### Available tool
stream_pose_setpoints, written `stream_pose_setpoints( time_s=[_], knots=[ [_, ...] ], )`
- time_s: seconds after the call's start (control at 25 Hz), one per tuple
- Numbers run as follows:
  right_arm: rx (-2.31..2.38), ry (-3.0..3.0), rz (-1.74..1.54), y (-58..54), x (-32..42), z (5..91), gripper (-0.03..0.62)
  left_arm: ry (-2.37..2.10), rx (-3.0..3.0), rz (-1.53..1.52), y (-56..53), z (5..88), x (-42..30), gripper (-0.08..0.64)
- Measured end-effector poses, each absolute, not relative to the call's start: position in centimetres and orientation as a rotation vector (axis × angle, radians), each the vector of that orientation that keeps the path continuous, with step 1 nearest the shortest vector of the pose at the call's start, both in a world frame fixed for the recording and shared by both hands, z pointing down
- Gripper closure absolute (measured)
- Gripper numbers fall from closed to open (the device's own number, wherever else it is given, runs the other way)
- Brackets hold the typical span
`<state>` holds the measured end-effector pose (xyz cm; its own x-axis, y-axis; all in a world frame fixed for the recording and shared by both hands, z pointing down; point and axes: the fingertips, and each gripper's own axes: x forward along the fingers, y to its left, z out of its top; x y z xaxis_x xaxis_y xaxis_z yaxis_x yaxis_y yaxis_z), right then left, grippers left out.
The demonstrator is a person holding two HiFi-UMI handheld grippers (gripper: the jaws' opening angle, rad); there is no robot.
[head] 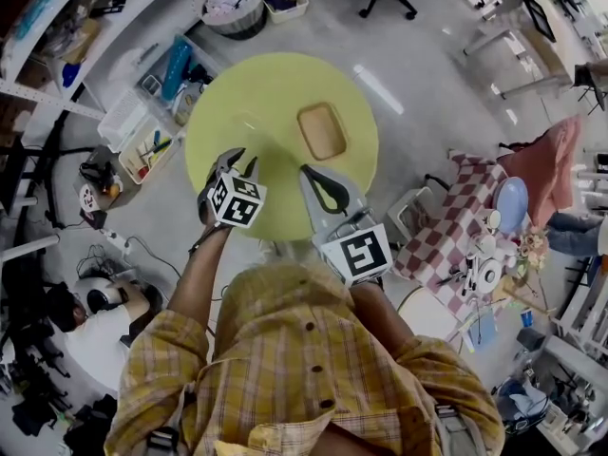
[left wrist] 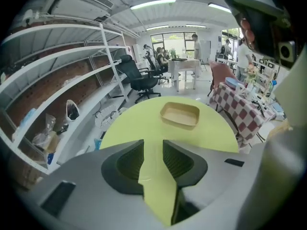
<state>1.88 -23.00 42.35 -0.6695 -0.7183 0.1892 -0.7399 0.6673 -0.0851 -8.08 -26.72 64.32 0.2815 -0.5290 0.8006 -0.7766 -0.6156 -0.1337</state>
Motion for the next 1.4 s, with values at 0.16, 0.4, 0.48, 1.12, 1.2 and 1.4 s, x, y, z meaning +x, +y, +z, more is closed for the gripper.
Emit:
stream_pose_setpoints(
  time_s=[0.16,0.4,0.48,1.12,1.2,1.4],
  knots=[
    [1.190,-2.735,0.238,-23.3,1.7,43.0,0.595,-1.158,2.259,1.308,-27.0,66.3,-8.3,0.456],
    [1.147,-2.703,0.279,-23.5,1.0,43.6,0.595,-1.097,2.237,1.391,-27.6,69.6,-8.5,0.456],
    [1.138,-2.696,0.284,-23.6,0.9,43.7,0.595,-1.081,2.228,1.418,-27.8,70.7,-8.7,0.456],
    [1.111,-2.640,0.317,-24.8,0.9,46.1,0.595,-1.017,2.118,1.450,-29.0,79.0,-10.0,0.463],
    [1.108,-2.635,0.322,-24.8,1.0,46.3,0.595,-0.998,2.105,1.459,-28.9,79.8,-10.0,0.465],
    [1.091,-2.625,0.326,-24.9,0.7,46.4,0.595,-1.000,2.074,1.470,-29.3,80.9,-10.4,0.474]
  ],
)
